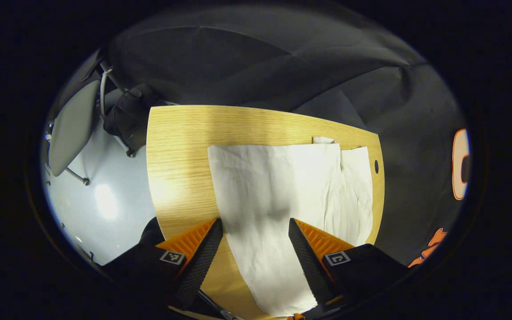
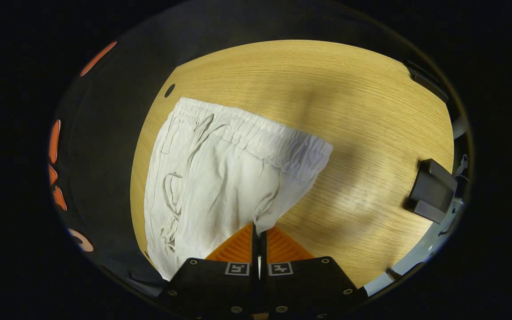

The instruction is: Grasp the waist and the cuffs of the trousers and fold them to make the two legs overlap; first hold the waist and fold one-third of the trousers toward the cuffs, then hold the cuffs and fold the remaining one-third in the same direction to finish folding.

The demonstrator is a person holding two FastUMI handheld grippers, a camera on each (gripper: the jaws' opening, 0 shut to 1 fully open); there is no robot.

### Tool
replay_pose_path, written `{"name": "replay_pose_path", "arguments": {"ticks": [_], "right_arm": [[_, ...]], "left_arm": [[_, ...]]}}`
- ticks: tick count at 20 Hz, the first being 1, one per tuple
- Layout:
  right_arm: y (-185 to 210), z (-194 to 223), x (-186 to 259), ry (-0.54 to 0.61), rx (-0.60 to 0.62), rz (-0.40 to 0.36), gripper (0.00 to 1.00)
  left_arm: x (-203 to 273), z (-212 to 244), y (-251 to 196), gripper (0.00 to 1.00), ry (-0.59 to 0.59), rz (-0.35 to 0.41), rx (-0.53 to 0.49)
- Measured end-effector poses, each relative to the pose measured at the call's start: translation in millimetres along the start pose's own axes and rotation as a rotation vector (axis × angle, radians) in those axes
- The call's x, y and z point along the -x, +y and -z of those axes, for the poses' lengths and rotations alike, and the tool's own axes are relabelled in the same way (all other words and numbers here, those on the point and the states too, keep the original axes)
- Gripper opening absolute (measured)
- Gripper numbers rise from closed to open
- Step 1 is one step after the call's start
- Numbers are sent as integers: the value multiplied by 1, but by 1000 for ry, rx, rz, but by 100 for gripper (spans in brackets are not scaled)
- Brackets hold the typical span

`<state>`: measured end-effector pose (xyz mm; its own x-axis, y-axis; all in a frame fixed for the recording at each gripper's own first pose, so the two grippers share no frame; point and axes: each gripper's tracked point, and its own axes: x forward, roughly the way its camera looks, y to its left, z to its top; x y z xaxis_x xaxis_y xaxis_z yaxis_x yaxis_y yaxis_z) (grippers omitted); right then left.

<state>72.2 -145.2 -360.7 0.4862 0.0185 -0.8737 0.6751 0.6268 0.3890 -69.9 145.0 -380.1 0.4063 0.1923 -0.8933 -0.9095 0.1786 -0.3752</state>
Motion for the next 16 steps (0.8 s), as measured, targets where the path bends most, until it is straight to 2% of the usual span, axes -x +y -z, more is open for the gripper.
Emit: {"name": "replay_pose_path", "arguments": {"ticks": [3,4,6,8,9,10,12,15,16], "right_arm": [[1,-1,-1,-1,14,-10,1],[1,-1,-1,-2,20,-12,1],[2,-1,-1,-3,26,-19,1],[2,-2,-1,-6,34,-24,1],[2,-1,-1,-6,39,-27,1],[2,-1,-1,-3,42,-29,1],[-1,0,1,6,42,-31,1],[-5,-2,9,21,25,-44,1],[-5,-2,14,29,15,-57,1]], "left_arm": [[-5,-3,-14,96,-1,53,29],[-7,-2,-18,98,5,71,42],[-12,2,-25,93,27,90,62],[-22,10,-38,72,76,128,107],[-29,17,-47,72,127,159,130],[-35,31,-52,51,186,176,159],[-51,34,-56,9,204,180,187],[-37,30,-55,4,153,154,95],[-24,27,-53,7,136,155,83]]}}
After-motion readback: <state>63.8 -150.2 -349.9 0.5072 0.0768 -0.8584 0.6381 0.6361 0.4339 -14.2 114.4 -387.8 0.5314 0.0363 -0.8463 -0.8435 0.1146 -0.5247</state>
